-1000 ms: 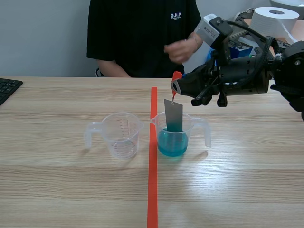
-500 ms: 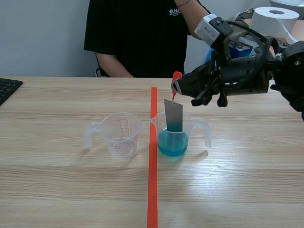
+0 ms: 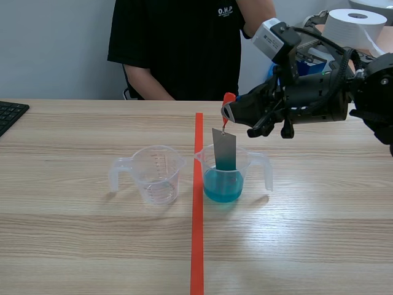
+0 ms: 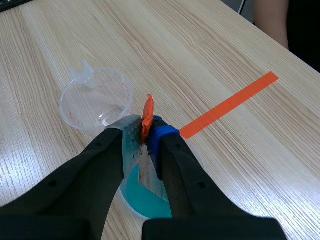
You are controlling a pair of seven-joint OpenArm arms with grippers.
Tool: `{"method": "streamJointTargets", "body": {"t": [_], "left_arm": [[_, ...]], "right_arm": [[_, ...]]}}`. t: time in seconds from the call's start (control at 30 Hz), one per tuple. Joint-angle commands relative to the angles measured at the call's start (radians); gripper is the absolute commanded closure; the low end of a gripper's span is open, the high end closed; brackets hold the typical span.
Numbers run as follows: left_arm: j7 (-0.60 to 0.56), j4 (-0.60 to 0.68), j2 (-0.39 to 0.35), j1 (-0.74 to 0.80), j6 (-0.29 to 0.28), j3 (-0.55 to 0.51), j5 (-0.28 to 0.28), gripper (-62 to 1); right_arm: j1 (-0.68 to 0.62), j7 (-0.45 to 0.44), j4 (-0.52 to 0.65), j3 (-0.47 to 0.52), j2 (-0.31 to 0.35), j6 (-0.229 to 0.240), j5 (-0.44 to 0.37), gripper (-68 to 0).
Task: Do the redox reaction experiment.
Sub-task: 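Hold the plate still in the solution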
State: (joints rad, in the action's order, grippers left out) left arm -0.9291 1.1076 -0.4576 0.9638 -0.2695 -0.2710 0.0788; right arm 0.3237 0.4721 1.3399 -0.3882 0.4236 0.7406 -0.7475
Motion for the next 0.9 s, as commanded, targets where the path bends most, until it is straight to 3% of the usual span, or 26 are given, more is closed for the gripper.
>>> {"method": "streamJointTargets", "body": {"t": [0.0,0.6,0.87], "left_arm": [[-0.016,0.006,-0.008,-0.003,-0.002,-0.012,0.006,-3.2],[-0.016,0.006,-0.011,-0.003,-0.002,-0.012,0.006,-3.2],[-0.016,0.006,-0.026,-0.003,-0.002,-0.012,0.006,-3.2]], "right_arm": [[0.009,0.019,-0.003,-0.007,0.014,0.005,0.023,-1.5],[0.009,0.018,-0.001,-0.005,0.02,0.005,0.018,-1.5],[0.008,0.024,0.076,-0.004,0.068,0.005,-0.069,-1.5]]}}
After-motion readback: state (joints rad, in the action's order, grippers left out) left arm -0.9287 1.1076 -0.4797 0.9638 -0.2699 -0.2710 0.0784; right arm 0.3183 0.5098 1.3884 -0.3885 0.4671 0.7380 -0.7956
